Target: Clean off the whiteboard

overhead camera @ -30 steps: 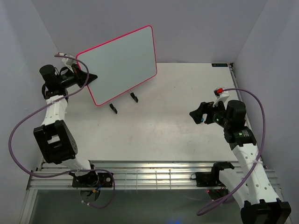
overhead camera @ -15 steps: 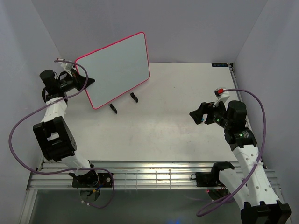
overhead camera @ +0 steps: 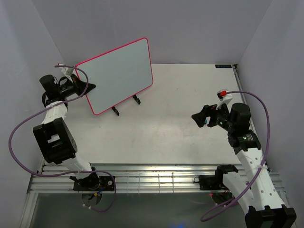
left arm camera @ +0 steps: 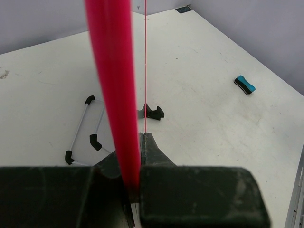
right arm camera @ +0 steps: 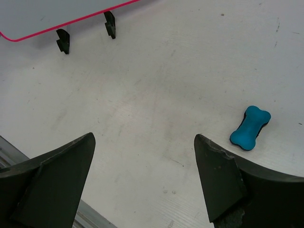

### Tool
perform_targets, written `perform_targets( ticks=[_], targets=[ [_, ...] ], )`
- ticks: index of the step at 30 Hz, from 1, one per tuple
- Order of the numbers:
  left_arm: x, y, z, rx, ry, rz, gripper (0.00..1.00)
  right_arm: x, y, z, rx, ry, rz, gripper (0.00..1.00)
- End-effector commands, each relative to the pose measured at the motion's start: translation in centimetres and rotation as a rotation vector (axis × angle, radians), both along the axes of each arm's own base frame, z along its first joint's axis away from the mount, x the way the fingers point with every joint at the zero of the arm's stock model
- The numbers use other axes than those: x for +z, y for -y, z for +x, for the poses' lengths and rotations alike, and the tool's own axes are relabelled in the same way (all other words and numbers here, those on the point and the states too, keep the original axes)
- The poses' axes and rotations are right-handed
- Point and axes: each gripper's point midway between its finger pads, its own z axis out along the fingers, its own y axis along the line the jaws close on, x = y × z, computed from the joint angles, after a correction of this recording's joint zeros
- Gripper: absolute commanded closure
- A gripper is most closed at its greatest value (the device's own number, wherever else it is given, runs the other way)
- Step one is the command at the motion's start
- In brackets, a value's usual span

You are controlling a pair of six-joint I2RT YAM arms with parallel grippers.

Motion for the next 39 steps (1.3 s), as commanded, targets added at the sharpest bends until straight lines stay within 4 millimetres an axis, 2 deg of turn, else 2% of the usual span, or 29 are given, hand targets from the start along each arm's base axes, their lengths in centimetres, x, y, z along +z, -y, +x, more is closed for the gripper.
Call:
perform_targets(
  ticks=[1,8,11,16,19,31,35,39],
  targets=[
    [3.3,0.5,-1.1,-0.074,0.168,0.067,1.00,0.7,-0.6,0.0,0.035,0.050,0.017,0.10],
    [2.5,-0.6,-1.6,-0.043,0.171,0.079,1.00,0.4,-0.9,0.1,0.047,0.040,0.027,0.10],
    [3.7,-0.3,-2.1,-0.063,0.196,0.081,1.00,0.3,-0.8,0.3,0.038,0.045,0.027,0.10],
    [7.4,0.5,-2.7,-0.094,0.271,0.093,1.00,0.0,-1.1,0.5,0.049,0.037,0.040,0.10],
    [8.2,0.5,-2.7,-0.091,0.291,0.102,1.00,-0.3,-1.1,0.5,0.048,0.027,0.041,0.10],
    [5.4,1.3,-3.4,-0.113,0.262,0.089,1.00,-0.5,-0.9,0.5,0.035,0.024,0.038,0.10],
    [4.3,1.0,-3.0,-0.102,0.239,0.079,1.00,-0.4,-0.9,0.4,0.036,0.035,0.041,0.10],
    [3.4,-0.1,-2.5,-0.065,0.223,0.076,1.00,-0.3,-1.0,0.3,0.042,0.036,0.046,0.10]
  ],
)
